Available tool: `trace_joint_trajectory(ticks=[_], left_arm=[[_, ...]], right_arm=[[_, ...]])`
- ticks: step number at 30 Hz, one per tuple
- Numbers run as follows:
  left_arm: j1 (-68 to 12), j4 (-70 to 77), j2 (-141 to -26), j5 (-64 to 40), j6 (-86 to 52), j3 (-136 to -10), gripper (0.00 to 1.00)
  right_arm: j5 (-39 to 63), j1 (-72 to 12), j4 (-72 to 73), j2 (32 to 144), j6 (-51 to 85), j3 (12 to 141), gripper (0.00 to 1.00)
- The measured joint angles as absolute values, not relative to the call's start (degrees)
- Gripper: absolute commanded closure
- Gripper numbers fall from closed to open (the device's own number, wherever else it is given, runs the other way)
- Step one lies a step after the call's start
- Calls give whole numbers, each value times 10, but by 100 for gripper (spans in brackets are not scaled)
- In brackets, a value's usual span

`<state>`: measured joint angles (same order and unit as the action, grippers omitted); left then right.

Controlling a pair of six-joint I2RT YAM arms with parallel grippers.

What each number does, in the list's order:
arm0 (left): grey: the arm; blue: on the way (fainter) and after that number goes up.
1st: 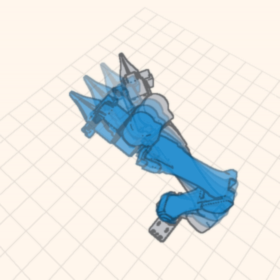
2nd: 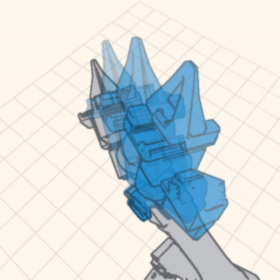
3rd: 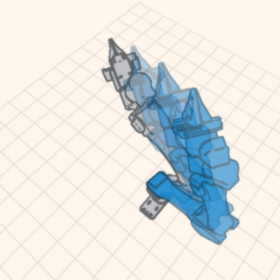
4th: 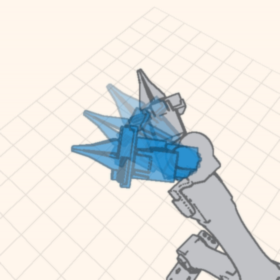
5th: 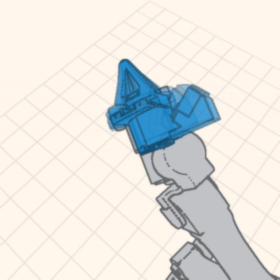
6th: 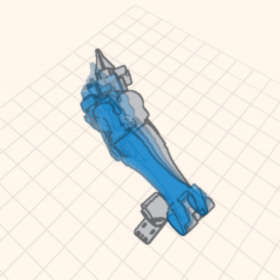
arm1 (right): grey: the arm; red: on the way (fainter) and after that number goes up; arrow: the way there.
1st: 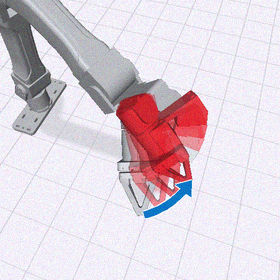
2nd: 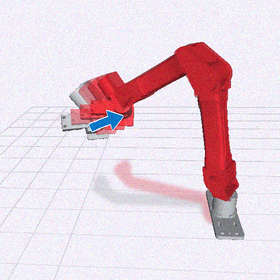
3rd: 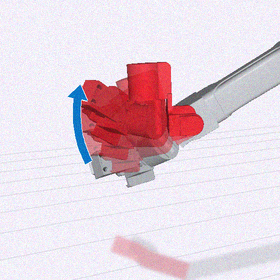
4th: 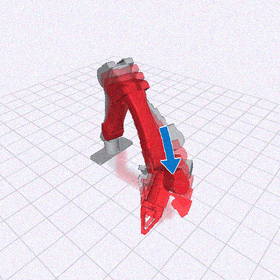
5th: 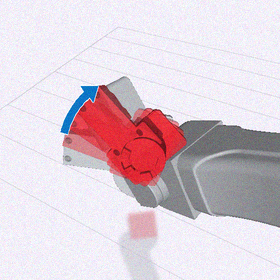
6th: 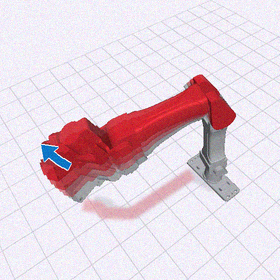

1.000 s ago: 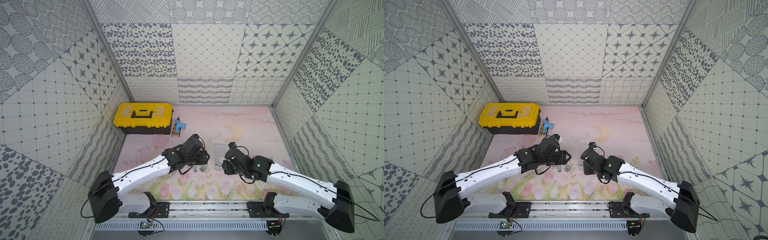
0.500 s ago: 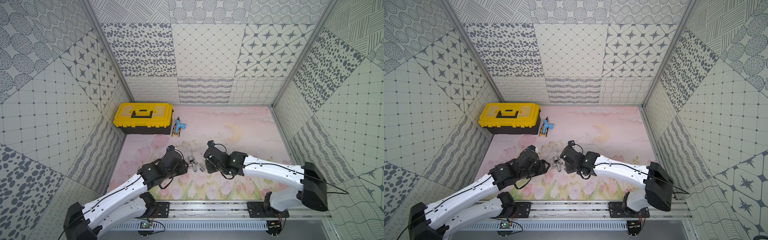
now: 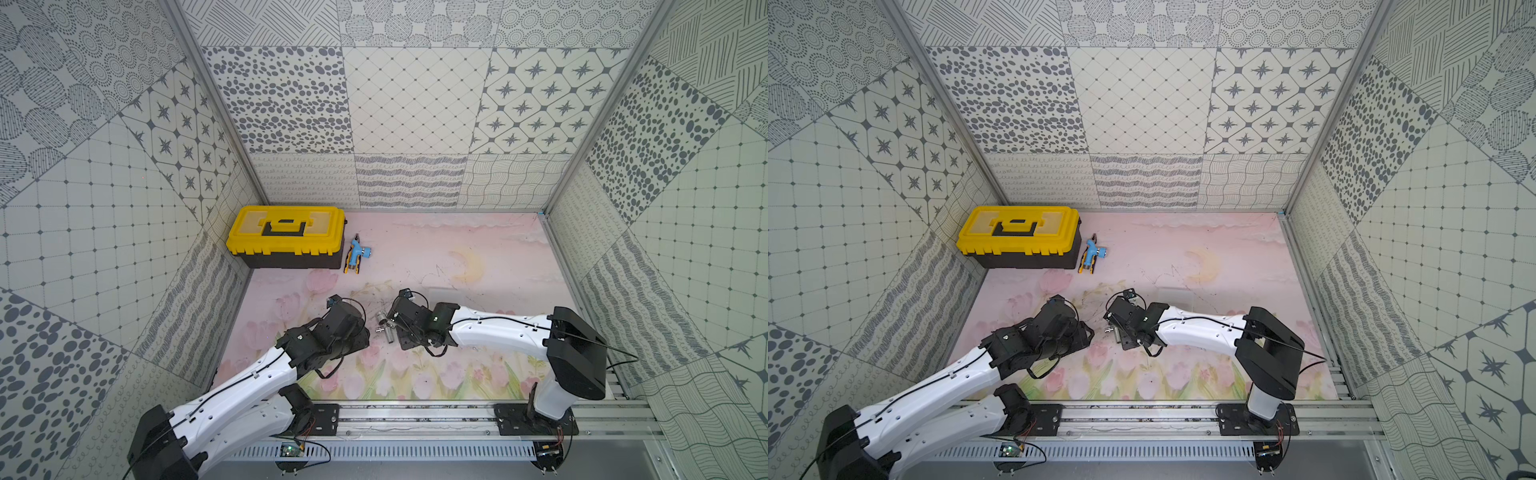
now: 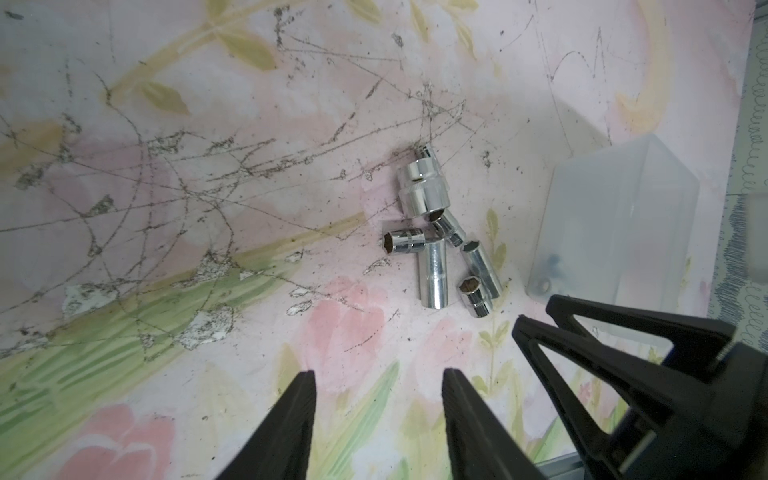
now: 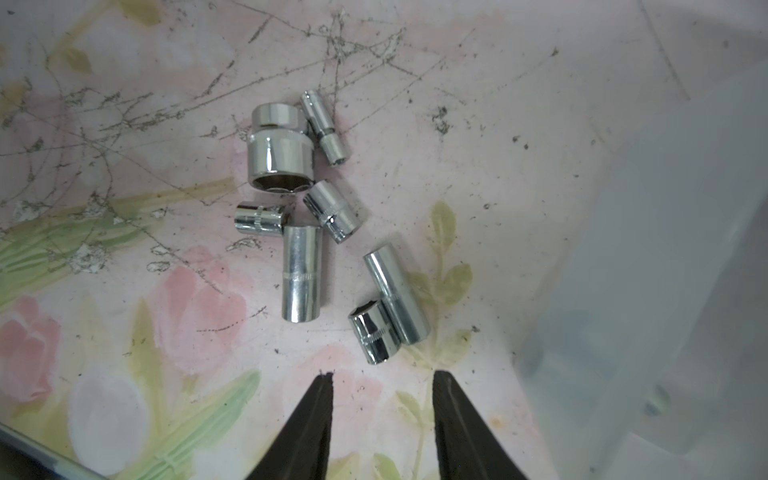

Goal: Put the socket on the desktop into the storage box
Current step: Pick up the socket head at the center of the board.

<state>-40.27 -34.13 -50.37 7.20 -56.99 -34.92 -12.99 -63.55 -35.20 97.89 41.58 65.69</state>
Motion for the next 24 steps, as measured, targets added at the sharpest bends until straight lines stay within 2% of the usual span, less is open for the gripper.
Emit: trace_joint_trajectory(ticks=[24], left_arm=[[-396, -331, -522, 55, -573, -341, 47]], right_arm=[[-118, -600, -353, 1044, 411, 685, 61]])
